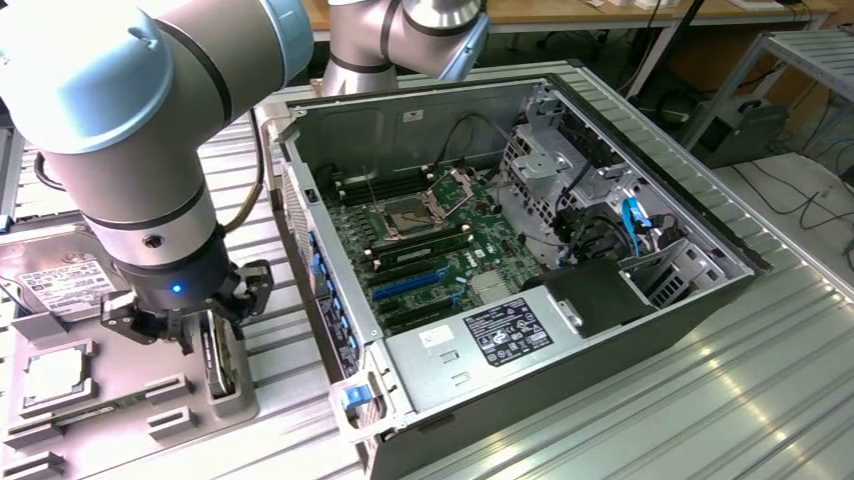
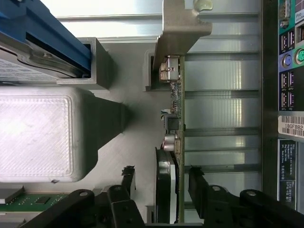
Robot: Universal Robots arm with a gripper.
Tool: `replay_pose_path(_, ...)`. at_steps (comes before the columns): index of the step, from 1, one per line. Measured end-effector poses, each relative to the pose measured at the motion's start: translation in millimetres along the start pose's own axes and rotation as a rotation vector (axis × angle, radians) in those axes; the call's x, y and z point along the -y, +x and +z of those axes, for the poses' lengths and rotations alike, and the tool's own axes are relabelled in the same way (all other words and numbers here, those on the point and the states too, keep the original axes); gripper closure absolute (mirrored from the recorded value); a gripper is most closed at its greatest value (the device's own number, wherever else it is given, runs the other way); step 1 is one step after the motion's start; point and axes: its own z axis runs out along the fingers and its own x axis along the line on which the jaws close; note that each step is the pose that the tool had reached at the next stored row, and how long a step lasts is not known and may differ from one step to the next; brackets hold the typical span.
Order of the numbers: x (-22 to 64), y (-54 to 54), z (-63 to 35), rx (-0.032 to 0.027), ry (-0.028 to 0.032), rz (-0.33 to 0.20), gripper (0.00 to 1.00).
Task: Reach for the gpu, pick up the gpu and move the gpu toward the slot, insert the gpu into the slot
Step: 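Pick up the gpu and move the gpu toward the slot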
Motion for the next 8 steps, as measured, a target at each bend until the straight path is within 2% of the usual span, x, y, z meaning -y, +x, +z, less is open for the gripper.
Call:
replay_pose_path(1, 0.0, 0.0, 0.0, 0.0000, 0.0000, 0.000, 0.42)
replay_pose_path(2, 0.0, 0.0, 0.0, 0.0000, 0.0000, 0.000, 0.54)
replay_pose_path(3, 0.0, 0.0, 0.0, 0.0000, 0.0000, 0.000, 0.54)
replay_pose_path(4, 0.0, 0.0, 0.0, 0.0001, 0.0000, 0.000, 0.61)
replay_pose_path(8, 0.0, -0.1, 0.1, 0.0001, -0.0001, 0.000, 0.61)
